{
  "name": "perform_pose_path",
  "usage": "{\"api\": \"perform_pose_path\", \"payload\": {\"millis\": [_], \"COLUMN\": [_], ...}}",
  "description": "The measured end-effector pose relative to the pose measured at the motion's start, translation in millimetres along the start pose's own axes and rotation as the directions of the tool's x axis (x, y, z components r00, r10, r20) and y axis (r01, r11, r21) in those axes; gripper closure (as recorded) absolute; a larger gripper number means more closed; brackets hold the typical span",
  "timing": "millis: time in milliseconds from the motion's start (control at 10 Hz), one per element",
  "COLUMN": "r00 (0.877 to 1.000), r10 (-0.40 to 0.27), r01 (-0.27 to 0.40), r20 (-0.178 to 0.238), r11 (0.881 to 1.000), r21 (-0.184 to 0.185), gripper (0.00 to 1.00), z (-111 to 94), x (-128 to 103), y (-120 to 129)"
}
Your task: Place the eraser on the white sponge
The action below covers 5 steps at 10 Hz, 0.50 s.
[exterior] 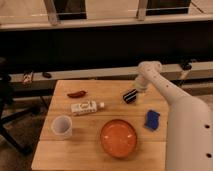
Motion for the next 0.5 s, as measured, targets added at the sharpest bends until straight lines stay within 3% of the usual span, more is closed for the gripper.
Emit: {"api": "perform_pose_path", "payload": {"millis": [500], "r00": [1.0], "r10": [0.004], "r01": [-0.004], "r20": [0.007], "r11": [1.0], "r21": [-0.008], "gripper": [0.24], "z": [3.9], "x": [0.0], "y": [-4.1]}}
